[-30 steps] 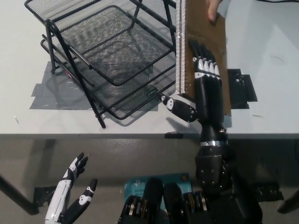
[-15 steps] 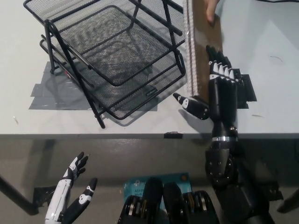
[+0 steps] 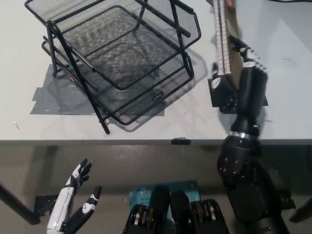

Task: A person hands a notebook to the robot and the robot grabs it with its right hand and places it in the file tray kept in the centre of the desk infront of it.

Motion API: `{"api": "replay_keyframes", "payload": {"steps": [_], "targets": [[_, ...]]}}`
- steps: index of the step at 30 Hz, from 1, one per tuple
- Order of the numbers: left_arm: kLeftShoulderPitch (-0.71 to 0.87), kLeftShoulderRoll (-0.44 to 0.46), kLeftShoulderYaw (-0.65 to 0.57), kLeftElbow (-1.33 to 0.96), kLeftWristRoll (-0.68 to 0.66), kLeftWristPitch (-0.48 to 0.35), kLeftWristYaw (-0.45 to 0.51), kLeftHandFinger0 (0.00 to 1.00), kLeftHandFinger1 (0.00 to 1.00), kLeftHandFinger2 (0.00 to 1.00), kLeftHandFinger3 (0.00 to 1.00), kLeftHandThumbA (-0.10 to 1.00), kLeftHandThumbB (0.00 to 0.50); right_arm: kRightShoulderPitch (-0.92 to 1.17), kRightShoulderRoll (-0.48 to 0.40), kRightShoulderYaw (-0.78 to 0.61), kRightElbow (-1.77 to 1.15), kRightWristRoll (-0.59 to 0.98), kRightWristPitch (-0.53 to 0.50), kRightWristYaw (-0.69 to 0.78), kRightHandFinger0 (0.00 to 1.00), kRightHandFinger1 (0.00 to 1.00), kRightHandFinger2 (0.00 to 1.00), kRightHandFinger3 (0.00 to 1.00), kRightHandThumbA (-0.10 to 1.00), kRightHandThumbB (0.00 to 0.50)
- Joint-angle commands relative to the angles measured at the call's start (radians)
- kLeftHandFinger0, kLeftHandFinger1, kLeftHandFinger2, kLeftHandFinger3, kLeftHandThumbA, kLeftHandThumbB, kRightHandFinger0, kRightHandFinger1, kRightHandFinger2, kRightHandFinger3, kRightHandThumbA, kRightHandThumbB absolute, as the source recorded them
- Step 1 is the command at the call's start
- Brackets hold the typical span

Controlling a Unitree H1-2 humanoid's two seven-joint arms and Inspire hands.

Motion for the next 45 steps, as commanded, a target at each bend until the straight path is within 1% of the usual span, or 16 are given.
{"api": "replay_keyframes", "payload": {"steps": [1, 3, 5, 15, 19, 20, 22, 24, 26, 27, 28, 29, 31, 34, 38, 45], "targets": [[-0.006, 0.01, 0.009, -0.022, 0.001, -0.017, 0.023, 0.97, 1.0, 1.0, 1.0, 0.68, 0.296, -0.06, 0.027, -0.009, -0.068, 0.061, -0.09, -0.043, 0.0, 0.0, 0.07, 0.07, 0.57, 0.0], [-0.007, 0.01, 0.009, -0.019, 0.002, -0.023, 0.023, 0.96, 1.0, 1.0, 1.0, 0.68, 0.297, -0.059, 0.027, -0.008, -0.074, 0.062, -0.088, -0.042, 0.0, 0.0, 0.07, 0.07, 0.56, 0.0], [-0.007, 0.009, 0.008, -0.019, 0.003, -0.015, 0.022, 0.96, 1.0, 1.0, 1.0, 0.68, 0.305, -0.054, 0.022, -0.009, -0.079, 0.068, -0.092, -0.044, 0.0, 0.0, 0.08, 0.07, 0.5, 0.0], [-0.004, 0.009, 0.006, -0.025, -0.003, -0.012, 0.017, 0.93, 1.0, 1.0, 1.0, 0.67, 0.297, -0.057, 0.004, -0.008, -0.042, 0.075, -0.131, -0.068, 0.0, 0.0, 0.07, 0.05, 0.49, 0.0], [-0.004, 0.008, 0.007, -0.027, -0.005, -0.007, 0.016, 0.92, 1.0, 1.0, 1.0, 0.67, 0.297, -0.058, -0.004, -0.02, -0.06, 0.066, -0.104, -0.076, 0.0, 0.0, 0.08, 0.06, 0.62, 0.0], [-0.004, 0.008, 0.007, -0.025, -0.007, -0.01, 0.016, 0.91, 1.0, 1.0, 1.0, 0.66, 0.295, -0.057, -0.01, -0.026, -0.075, 0.066, -0.1, -0.074, 0.0, 0.0, 0.12, 0.09, 0.75, 0.0], [-0.004, 0.009, 0.008, -0.023, -0.01, -0.014, 0.015, 0.91, 1.0, 1.0, 1.0, 0.66, 0.291, -0.053, -0.019, -0.047, -0.134, 0.08, -0.079, -0.059, 0.0, 0.0, 0.03, 0.03, 0.75, 0.0], [-0.004, 0.01, 0.007, -0.023, -0.002, -0.019, 0.018, 0.9, 0.99, 1.0, 1.0, 0.66, 0.285, -0.06, -0.031, -0.064, -0.19, 0.057, -0.064, -0.078, 0.0, 0.0, 0.03, 0.01, 0.7, 0.0], [-0.004, 0.011, 0.008, -0.023, -0.001, -0.016, 0.019, 0.9, 0.99, 1.0, 1.0, 0.67, 0.288, -0.076, -0.043, -0.08, -0.237, 0.052, -0.065, -0.076, 0.0, 0.0, 0.09, 0.03, 0.65, 0.0], [-0.004, 0.011, 0.008, -0.023, -0.002, -0.016, 0.019, 0.9, 0.99, 1.0, 1.0, 0.67, 0.287, -0.081, -0.048, -0.086, -0.256, 0.045, -0.063, -0.075, 0.0, 0.03, 0.23, 0.14, 0.78, 0.0], [-0.004, 0.01, 0.008, -0.023, -0.006, -0.013, 0.017, 0.9, 0.99, 1.0, 1.0, 0.67, 0.287, -0.088, -0.052, -0.093, -0.287, 0.036, -0.044, -0.065, 0.0, 0.01, 0.23, 0.11, 0.78, 0.0], [-0.004, 0.009, 0.008, -0.022, -0.008, -0.01, 0.016, 0.9, 0.99, 1.0, 1.0, 0.67, 0.288, -0.098, -0.057, -0.103, -0.339, 0.03, -0.022, -0.047, 0.0, 0.0, 0.2, 0.12, 0.72, 0.0], [0.001, 0.009, 0.007, -0.024, -0.004, -0.005, 0.016, 0.91, 1.0, 1.0, 1.0, 0.67, 0.291, -0.111, -0.06, -0.108, -0.414, 0.041, -0.011, -0.013, 0.0, 0.0, 0.13, 0.12, 0.69, 0.0], [0.007, 0.008, 0.006, -0.025, -0.002, -0.008, 0.017, 0.92, 1.0, 1.0, 1.0, 0.67, 0.286, -0.126, -0.062, -0.106, -0.469, 0.025, 0.021, 0.015, 0.0, 0.0, 0.09, 0.11, 0.78, 0.0], [0.016, 0.006, 0.004, -0.022, 0.004, -0.014, 0.02, 0.91, 0.99, 1.0, 1.0, 0.68, 0.291, -0.147, -0.059, -0.101, -0.531, -0.023, 0.06, 0.025, 0.0, 0.0, 0.04, 0.1, 0.8, 0.0], [0.025, 0.003, 0.0, -0.021, -0.011, -0.018, 0.012, 0.89, 0.98, 1.0, 1.0, 0.68, 0.301, -0.153, -0.054, -0.091, -0.558, -0.07, 0.089, 0.034, 0.0, 0.0, 0.02, 0.09, 0.81, 0.0]]}}
